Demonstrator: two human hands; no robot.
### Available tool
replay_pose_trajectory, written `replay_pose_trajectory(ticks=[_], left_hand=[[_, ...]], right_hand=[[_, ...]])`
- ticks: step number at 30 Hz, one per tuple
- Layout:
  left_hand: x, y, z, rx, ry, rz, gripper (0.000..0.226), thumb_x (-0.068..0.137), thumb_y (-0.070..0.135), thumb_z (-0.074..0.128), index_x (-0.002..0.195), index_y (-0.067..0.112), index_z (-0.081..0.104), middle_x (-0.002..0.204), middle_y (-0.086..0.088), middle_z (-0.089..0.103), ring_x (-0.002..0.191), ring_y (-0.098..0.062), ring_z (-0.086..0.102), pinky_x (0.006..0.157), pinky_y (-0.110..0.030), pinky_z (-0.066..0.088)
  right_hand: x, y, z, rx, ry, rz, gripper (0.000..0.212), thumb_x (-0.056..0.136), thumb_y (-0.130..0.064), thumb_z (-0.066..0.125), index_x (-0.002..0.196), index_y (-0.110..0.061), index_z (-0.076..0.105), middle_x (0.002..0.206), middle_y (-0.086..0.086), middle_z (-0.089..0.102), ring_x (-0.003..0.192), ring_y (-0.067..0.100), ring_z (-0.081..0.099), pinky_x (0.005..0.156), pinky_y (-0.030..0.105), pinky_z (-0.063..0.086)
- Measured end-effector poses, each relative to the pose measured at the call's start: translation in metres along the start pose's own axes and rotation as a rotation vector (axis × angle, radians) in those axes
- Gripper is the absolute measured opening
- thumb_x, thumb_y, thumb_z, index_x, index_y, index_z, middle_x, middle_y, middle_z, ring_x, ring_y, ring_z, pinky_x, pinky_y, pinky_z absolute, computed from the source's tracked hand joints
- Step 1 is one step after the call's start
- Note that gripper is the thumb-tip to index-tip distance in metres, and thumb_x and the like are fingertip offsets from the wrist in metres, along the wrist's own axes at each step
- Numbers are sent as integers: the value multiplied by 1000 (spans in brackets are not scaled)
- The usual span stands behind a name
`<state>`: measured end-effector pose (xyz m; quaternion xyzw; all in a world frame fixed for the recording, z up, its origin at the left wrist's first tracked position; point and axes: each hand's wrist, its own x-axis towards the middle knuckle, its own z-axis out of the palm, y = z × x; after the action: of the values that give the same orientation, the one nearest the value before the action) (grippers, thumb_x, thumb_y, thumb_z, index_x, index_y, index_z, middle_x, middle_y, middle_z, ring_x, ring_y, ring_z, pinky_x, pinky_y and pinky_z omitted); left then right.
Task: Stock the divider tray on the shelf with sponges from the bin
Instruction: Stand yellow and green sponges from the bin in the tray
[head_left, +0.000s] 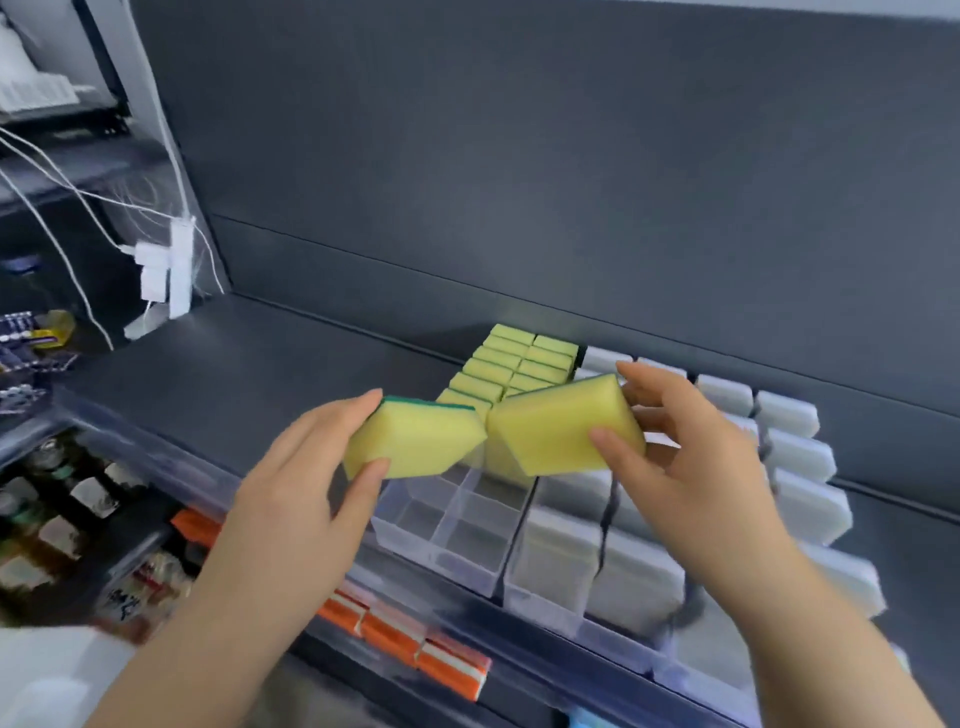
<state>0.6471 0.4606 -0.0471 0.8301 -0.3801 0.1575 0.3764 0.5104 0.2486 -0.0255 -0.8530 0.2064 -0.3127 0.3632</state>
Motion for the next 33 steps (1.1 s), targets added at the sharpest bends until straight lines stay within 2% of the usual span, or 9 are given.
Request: replay_pose_trajectory(ticks=[3, 6, 8, 13, 16, 19, 24, 28, 33], left_hand=[[30, -42, -4, -51, -69, 112, 46, 83, 27, 54, 129, 23, 52, 118, 14, 50, 100, 4, 44, 69, -20, 42], [59, -82, -7, -88, -91, 205, 41, 88, 25, 61, 128, 20, 54, 118, 14, 50, 101, 3, 46, 71, -21, 42], [75, -101, -6, -131, -102, 220, 40, 88, 25, 60, 128, 18, 54, 118, 13, 50, 101, 0, 47, 69, -22, 42], [102, -128, 6, -172, -191, 316, 45, 82, 22, 56, 127, 13, 56, 116, 7, 56, 91, -4, 47, 68, -18, 39], [112, -136, 10, -198, -214, 347, 45, 82, 19, 56, 126, 11, 56, 117, 1, 59, 93, -5, 48, 68, -18, 39], [120, -143, 12, -227, -197, 361, 44, 83, 17, 56, 126, 9, 56, 117, -3, 59, 95, -11, 49, 68, -24, 41], [128, -154, 10, -237, -203, 347, 45, 84, 20, 51, 127, 8, 55, 119, -5, 59, 92, -15, 49, 69, -27, 42], [129, -163, 12, -237, -209, 378, 39, 89, 17, 57, 127, 7, 56, 117, -6, 59, 91, -14, 48, 68, -26, 41], [134, -171, 12, -236, -203, 378, 41, 85, 16, 57, 126, 6, 57, 116, -5, 60, 88, -13, 48, 68, -24, 41]], right_hand=[[12, -12, 33, -50, 77, 90, 38, 80, -22, 69, 111, -37, 55, 103, -18, 61, 97, 1, 59, 74, 14, 50], [25, -28, 63, -116, 140, 144, 37, 79, -23, 69, 114, -30, 58, 106, -11, 61, 96, 3, 58, 74, 11, 50], [32, -37, 78, -148, 191, 178, 37, 80, -22, 69, 113, -31, 58, 106, -11, 59, 96, 5, 58, 72, 9, 49], [28, -50, 105, -231, 264, 266, 36, 80, -20, 70, 112, -31, 59, 100, -24, 55, 87, 11, 59, 79, 25, 50], [21, -52, 110, -299, 288, 302, 35, 81, -21, 69, 114, -29, 60, 97, -31, 50, 86, 0, 54, 78, 11, 41], [21, -55, 113, -375, 309, 322, 35, 82, -18, 68, 115, -27, 61, 93, -34, 48, 86, 2, 51, 74, -1, 35], [38, -52, 126, -506, 229, 288, 36, 83, -15, 67, 117, -19, 61, 106, -9, 60, 95, 13, 51, 78, 6, 32], [49, -46, 139, -553, 88, 282, 37, 85, -17, 64, 122, -20, 58, 116, -5, 59, 93, 11, 46, 80, 11, 26], [59, -43, 156, -650, -51, 284, 39, 88, -16, 59, 126, -20, 54, 125, -2, 56, 118, 20, 44, 98, 26, 34]])
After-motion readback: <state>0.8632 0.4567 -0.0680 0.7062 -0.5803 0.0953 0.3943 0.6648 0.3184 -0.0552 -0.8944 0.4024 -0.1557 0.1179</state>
